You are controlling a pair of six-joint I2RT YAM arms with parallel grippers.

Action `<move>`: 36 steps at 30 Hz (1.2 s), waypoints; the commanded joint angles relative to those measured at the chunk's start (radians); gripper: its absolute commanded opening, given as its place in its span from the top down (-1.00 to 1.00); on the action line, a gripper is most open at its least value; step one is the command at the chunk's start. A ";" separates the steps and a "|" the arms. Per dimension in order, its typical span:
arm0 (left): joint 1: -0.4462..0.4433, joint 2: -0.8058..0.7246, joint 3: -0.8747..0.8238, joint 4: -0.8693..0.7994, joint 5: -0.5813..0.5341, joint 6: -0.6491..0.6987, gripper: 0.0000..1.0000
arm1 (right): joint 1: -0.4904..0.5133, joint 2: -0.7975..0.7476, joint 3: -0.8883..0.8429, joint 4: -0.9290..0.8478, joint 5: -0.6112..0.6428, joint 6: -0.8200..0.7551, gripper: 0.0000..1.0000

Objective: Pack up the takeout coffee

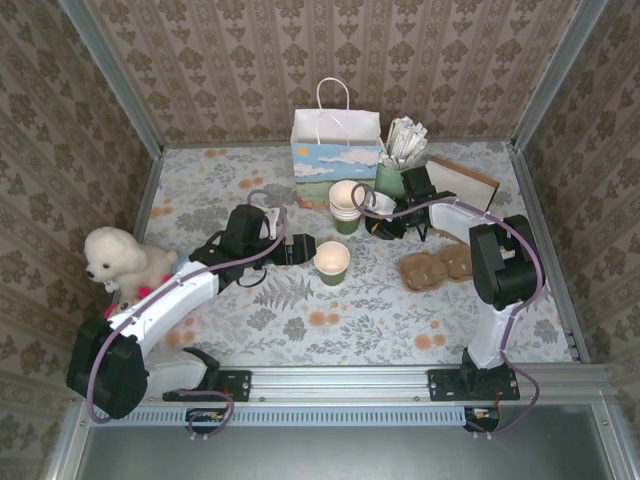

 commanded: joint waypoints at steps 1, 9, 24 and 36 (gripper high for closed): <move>0.006 0.010 0.007 0.015 -0.006 -0.012 -1.00 | 0.003 -0.025 -0.042 0.045 -0.030 -0.019 0.24; 0.006 0.023 0.006 0.027 -0.005 -0.019 -1.00 | 0.001 -0.027 -0.029 0.023 -0.014 -0.050 0.42; 0.006 0.018 -0.011 0.039 -0.006 -0.032 -1.00 | 0.003 -0.046 -0.022 0.007 -0.023 -0.031 0.71; 0.006 0.017 -0.006 0.047 0.000 -0.012 -1.00 | 0.005 -0.190 -0.117 0.062 0.025 -0.012 0.90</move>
